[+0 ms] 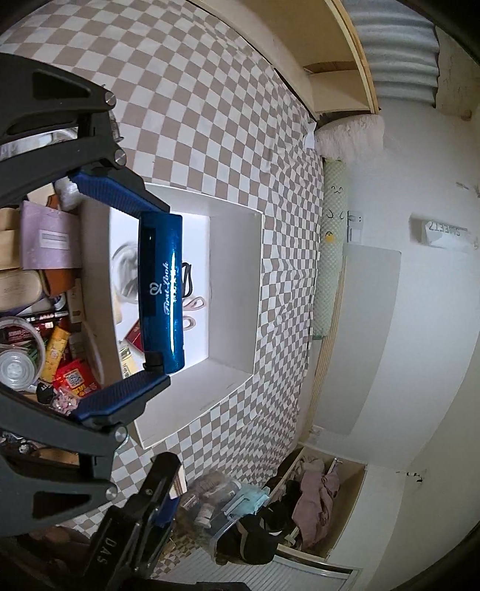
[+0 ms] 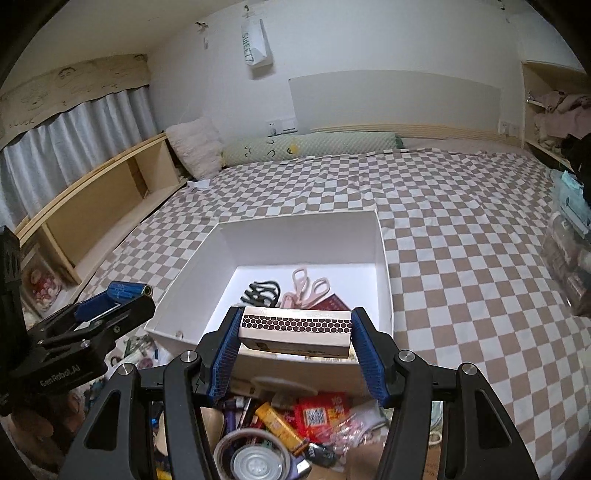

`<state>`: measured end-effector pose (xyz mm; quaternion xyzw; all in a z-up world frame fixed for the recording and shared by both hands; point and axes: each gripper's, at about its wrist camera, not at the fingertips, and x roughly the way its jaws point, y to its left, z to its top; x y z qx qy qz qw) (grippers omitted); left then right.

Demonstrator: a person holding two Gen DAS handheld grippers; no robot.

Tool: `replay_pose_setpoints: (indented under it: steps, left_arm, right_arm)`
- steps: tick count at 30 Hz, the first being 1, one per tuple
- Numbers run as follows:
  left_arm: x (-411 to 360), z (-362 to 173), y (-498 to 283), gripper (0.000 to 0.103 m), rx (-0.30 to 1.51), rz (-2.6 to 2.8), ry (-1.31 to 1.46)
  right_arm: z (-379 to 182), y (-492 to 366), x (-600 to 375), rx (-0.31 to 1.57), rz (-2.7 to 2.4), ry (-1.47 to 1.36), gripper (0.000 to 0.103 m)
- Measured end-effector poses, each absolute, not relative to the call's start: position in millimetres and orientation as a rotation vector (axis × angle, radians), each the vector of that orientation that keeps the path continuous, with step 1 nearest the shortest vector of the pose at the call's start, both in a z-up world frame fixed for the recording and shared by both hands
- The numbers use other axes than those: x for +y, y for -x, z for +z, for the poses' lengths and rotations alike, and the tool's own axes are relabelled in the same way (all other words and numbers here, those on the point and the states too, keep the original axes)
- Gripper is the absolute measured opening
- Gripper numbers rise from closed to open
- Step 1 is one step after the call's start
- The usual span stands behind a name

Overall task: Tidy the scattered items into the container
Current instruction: 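Lift the matchbox and blue tube and carry both over the white box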

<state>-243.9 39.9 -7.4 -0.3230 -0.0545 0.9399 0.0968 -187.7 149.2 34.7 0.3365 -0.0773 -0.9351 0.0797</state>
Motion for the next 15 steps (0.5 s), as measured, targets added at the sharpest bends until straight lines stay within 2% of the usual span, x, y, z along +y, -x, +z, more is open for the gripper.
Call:
replay_pose_setpoints:
  steps: [15]
  left_arm:
    - [43.9, -19.8, 306.5, 0.083, -0.156, 2.735, 1.122]
  right_arm:
    - [21.5, 243.4, 160.3, -0.229, -2.772, -1.141, 0.059]
